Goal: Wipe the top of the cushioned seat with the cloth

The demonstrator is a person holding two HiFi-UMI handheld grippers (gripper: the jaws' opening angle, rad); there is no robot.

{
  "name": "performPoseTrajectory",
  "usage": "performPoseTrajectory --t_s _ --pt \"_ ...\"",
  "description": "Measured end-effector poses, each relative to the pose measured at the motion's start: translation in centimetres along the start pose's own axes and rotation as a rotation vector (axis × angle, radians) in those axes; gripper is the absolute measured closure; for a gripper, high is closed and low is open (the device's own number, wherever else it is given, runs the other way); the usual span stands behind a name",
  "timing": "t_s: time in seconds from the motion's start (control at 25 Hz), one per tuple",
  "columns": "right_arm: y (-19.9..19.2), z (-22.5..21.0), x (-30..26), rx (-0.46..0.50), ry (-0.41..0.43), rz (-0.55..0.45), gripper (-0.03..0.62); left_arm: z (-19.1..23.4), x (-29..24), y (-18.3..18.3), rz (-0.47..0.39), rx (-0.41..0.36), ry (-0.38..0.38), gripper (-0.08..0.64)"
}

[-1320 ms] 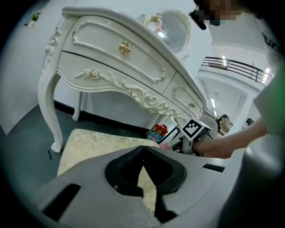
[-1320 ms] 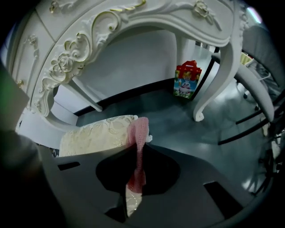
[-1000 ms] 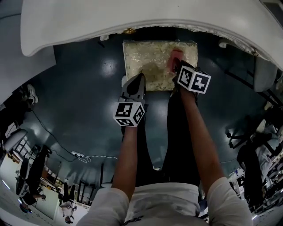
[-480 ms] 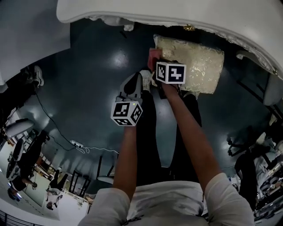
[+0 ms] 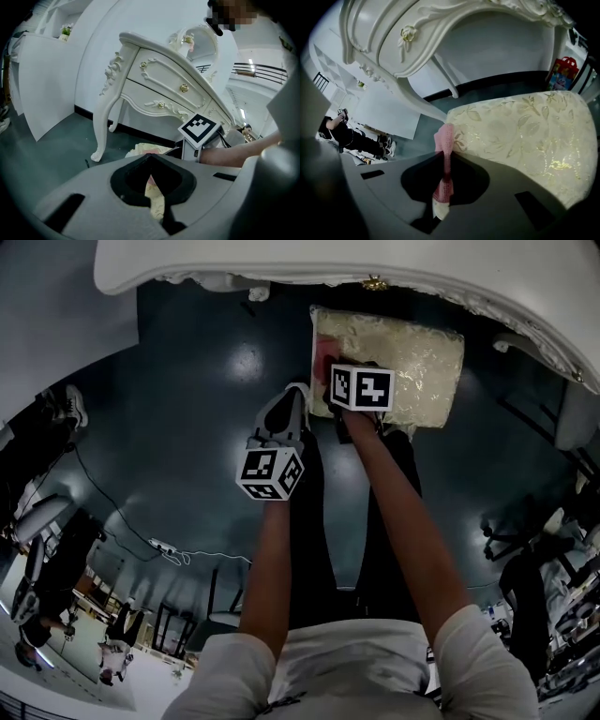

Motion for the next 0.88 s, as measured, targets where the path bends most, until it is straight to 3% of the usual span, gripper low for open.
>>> performPoseTrajectory --t_s 0.88 --pt "-0.6 -18.7 11.7 -0.131 -0.127 -0.138 0.569 -14.5 -8.5 -3.5 0.076 -0.082 -0.166 0.548"
Point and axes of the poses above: the fingertips, and each gripper's own axes: x backward along the fingers, z to its left, y out of its top, the point moved 8 cm from there along x, backward along the fingers
